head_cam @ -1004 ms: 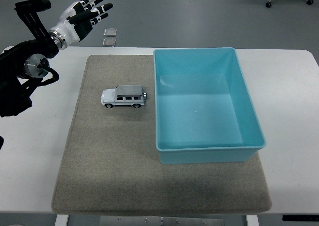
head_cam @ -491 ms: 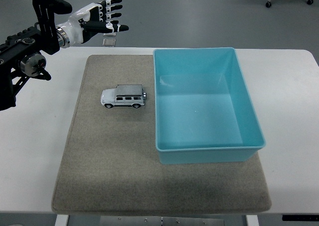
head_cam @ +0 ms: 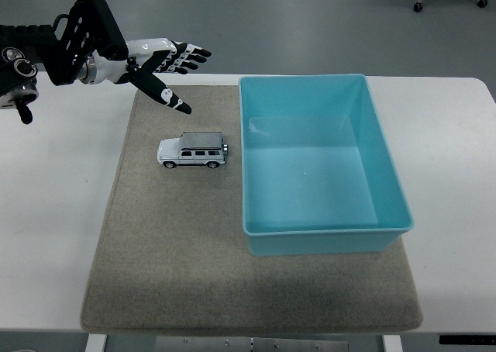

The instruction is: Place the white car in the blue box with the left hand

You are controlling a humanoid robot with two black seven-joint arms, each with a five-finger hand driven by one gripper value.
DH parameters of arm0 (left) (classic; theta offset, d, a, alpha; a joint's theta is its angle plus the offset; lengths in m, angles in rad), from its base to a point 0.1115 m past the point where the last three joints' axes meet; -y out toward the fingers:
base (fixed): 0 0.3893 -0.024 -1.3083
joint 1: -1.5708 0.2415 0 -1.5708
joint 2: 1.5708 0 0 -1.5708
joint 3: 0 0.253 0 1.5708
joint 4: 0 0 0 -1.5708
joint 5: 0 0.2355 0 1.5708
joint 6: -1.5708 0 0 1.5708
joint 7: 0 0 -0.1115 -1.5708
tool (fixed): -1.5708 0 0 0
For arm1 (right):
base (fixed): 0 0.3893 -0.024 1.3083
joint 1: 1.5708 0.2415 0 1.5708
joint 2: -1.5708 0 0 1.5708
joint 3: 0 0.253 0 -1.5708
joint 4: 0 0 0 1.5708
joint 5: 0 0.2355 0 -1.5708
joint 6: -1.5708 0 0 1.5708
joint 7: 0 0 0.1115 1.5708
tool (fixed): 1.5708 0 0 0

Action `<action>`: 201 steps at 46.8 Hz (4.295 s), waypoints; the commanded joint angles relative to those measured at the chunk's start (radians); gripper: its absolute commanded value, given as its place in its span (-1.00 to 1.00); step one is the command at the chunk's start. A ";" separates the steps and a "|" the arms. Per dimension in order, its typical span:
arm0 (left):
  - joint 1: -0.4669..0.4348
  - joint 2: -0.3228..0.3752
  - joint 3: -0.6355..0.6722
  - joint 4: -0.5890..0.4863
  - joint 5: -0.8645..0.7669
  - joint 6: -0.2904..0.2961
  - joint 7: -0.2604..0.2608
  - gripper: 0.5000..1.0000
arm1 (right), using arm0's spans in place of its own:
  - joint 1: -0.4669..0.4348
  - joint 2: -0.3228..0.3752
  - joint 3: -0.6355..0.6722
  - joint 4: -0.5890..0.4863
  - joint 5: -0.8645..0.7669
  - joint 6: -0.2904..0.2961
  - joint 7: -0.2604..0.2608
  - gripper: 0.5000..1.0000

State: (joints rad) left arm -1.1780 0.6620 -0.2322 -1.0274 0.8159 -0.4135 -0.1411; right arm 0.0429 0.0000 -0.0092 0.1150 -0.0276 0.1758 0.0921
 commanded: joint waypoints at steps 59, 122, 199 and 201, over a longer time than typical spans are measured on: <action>0.035 -0.105 0.005 -0.060 0.436 -0.041 0.000 0.99 | -0.001 0.000 0.000 0.000 0.000 0.001 0.000 0.74; 0.043 -0.170 -0.053 -0.074 0.577 -0.050 0.222 0.94 | 0.000 0.000 0.000 0.000 0.000 -0.001 0.000 0.74; 0.046 -0.159 -0.119 -0.082 0.574 -0.065 0.219 -1.00 | 0.000 0.000 0.000 0.000 0.000 -0.001 0.000 0.74; 0.046 -0.156 -0.128 -0.082 0.574 -0.065 0.219 -1.00 | -0.001 0.000 0.000 0.000 0.000 0.001 0.000 0.74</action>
State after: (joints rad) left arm -1.1320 0.5022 -0.3454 -1.1092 1.3899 -0.4772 0.0782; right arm 0.0430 0.0000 -0.0092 0.1150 -0.0276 0.1755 0.0920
